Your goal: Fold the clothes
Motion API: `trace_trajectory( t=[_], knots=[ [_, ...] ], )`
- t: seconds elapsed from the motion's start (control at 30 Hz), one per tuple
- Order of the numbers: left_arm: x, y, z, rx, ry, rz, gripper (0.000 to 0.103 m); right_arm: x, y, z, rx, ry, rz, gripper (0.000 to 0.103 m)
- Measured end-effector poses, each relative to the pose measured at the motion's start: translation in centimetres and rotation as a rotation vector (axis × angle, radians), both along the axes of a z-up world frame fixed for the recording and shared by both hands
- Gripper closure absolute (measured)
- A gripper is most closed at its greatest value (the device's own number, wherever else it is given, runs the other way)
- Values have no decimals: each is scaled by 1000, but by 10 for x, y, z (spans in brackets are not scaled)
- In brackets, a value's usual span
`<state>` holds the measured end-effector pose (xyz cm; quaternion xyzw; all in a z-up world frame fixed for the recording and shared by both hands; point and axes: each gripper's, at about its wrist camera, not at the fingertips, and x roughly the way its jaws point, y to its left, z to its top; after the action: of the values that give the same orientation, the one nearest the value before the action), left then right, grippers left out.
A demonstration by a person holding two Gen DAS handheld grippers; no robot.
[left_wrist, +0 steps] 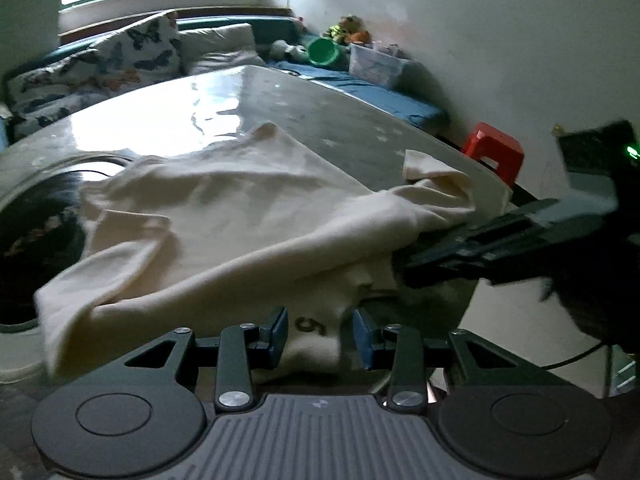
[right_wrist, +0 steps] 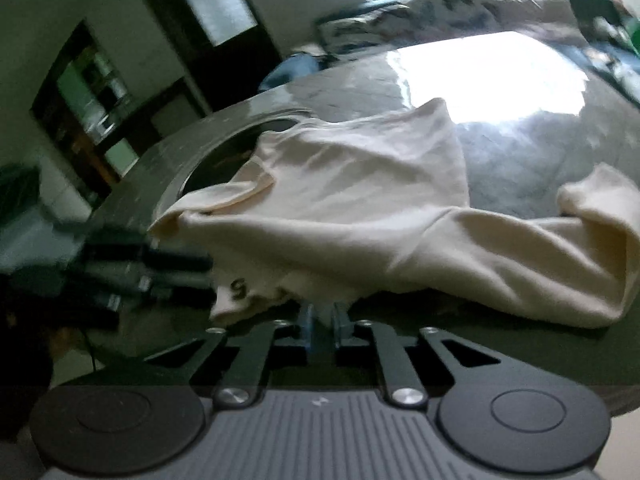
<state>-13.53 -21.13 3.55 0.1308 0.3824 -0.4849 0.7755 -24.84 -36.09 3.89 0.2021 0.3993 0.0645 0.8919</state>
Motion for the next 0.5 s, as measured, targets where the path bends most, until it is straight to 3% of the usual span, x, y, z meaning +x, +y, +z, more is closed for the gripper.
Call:
trace_trajectory(
  t=[0.07, 0.2, 0.23, 0.27, 0.5],
  knots=[
    [-5, -4, 1, -1, -15, -23, 64, 7, -2, -7, 26, 17, -24, 80],
    [-10, -12, 0, 9, -32, -68, 63, 13, -4, -18, 90, 16, -59, 78],
    [-10, -14, -1, 21, -38, -72, 63, 13, -3, -19, 89, 10, -61, 83],
    [-9, -16, -3, 28, -36, -74, 63, 13, -2, -19, 80, 7, -64, 96],
    [-3, -17, -11, 59, -15, -72, 64, -5, -3, -8, 84, -14, -26, 99]
  ],
)
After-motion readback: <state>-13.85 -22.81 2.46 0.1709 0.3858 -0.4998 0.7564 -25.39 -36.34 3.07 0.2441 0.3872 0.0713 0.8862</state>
